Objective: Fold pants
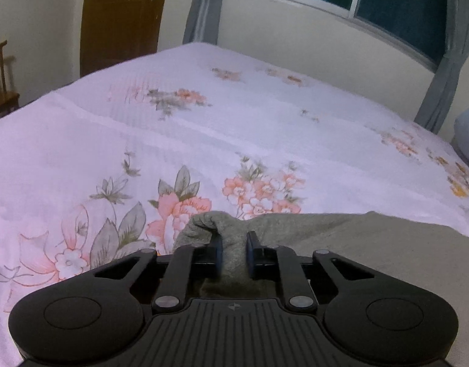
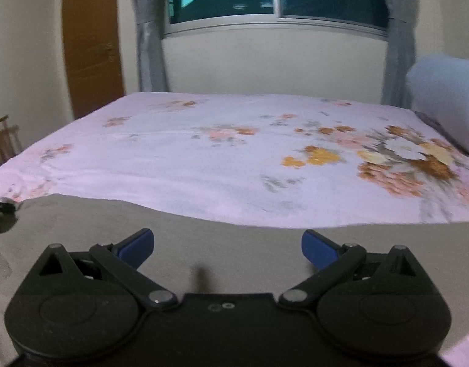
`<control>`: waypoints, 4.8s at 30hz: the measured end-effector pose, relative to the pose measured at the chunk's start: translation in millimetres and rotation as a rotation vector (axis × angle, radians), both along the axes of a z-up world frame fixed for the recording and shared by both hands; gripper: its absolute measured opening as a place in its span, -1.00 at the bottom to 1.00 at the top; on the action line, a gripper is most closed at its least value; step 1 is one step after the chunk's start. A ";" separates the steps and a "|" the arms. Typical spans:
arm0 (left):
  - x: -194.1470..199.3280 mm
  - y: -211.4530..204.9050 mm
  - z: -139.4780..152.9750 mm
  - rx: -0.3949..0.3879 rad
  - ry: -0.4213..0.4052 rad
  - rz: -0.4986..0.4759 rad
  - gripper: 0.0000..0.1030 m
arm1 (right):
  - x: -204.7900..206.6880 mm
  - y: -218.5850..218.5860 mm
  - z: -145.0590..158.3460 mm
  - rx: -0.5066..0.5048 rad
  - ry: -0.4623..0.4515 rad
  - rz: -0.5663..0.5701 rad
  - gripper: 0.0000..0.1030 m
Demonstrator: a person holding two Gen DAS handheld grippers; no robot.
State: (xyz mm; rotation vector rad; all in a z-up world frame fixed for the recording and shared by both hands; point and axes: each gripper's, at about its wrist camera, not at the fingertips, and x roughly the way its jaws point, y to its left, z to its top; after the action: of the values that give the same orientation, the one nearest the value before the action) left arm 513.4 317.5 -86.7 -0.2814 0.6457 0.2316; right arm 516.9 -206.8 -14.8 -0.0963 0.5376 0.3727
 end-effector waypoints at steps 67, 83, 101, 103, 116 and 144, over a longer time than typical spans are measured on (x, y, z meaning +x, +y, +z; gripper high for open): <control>-304.6 -10.5 36.1 -0.417 -0.046 0.088 -0.56 | -307.2 -74.4 -2.9 0.205 0.141 -0.050 -0.43; -306.9 -2.3 37.4 -0.412 -0.093 0.033 -0.63 | -273.7 -101.1 -72.0 0.815 0.449 -0.324 -0.51; -332.5 28.3 15.9 -0.472 -0.123 0.050 -0.99 | -325.0 -88.1 -83.9 0.714 0.356 -0.231 -1.00; -337.2 23.8 16.9 -0.475 -0.126 0.066 -0.95 | -321.6 -81.2 -74.8 0.668 0.336 -0.212 -1.00; -313.0 8.1 12.0 -0.518 -0.052 0.083 -0.46 | -319.4 -92.7 -66.3 0.701 0.364 -0.218 -1.00; -315.2 27.7 -3.4 -0.544 -0.106 0.039 -0.63 | -311.4 -90.9 -67.0 0.646 0.328 -0.214 -1.00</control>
State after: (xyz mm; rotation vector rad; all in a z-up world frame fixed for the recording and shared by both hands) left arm 198.2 345.2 -90.1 -0.8239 0.5896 0.0724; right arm 205.5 -297.7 -81.8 0.6508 0.7197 0.3388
